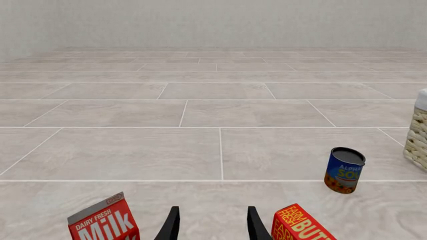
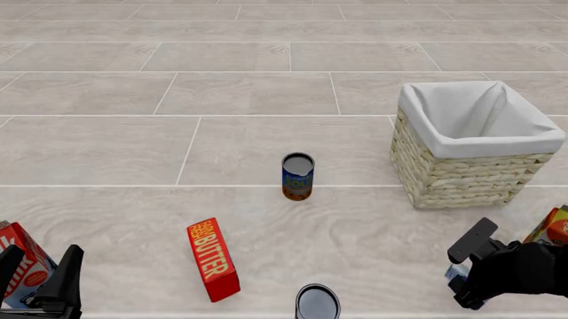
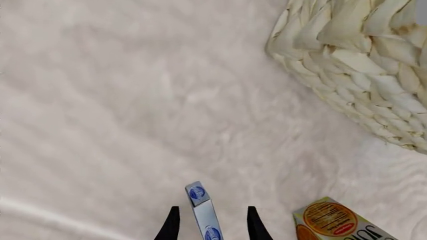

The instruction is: Pick the cream cheese and place it in the basket.

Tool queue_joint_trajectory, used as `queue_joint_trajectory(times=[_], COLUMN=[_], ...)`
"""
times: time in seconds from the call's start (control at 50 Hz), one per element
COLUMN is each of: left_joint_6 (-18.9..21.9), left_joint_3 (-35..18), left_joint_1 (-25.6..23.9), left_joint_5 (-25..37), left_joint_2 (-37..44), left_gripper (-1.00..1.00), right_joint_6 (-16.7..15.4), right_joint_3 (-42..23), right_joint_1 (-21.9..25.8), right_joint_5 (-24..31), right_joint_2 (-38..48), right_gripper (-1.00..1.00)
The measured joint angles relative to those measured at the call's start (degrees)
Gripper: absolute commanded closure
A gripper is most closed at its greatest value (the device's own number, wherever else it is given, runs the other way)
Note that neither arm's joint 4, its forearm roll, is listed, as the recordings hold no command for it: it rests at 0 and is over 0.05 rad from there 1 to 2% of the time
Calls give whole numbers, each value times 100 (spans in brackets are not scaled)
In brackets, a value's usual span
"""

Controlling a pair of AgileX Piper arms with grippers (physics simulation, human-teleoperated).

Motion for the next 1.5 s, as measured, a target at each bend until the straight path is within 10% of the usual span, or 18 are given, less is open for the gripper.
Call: queue_joint_trajectory(times=[0.06, 0.08, 0.42, 0.84, 1.2, 1.5], left_joint_6=[0, 0, 0, 0, 0, 0], left_joint_3=[0, 0, 0, 0, 0, 0], left_joint_1=[0, 0, 0, 0, 0, 0], left_joint_5=[0, 0, 0, 0, 0, 0], left_joint_2=[0, 0, 0, 0, 0, 0], left_gripper=[-100, -100, -100, -100, -100, -100], right_joint_6=[-18, -29, -151, 580, 2367, 3788], right_joint_3=[36, 45, 131, -924, -2288, -2564], right_joint_1=[-4, -7, 139, 640, 1339, 1497], right_joint_5=[-49, -62, 224, 2142, 3186, 2584], right_joint_2=[21, 15, -505, -2599, -4020, -4356], right_gripper=[-100, 100, 100, 100, 100, 100])
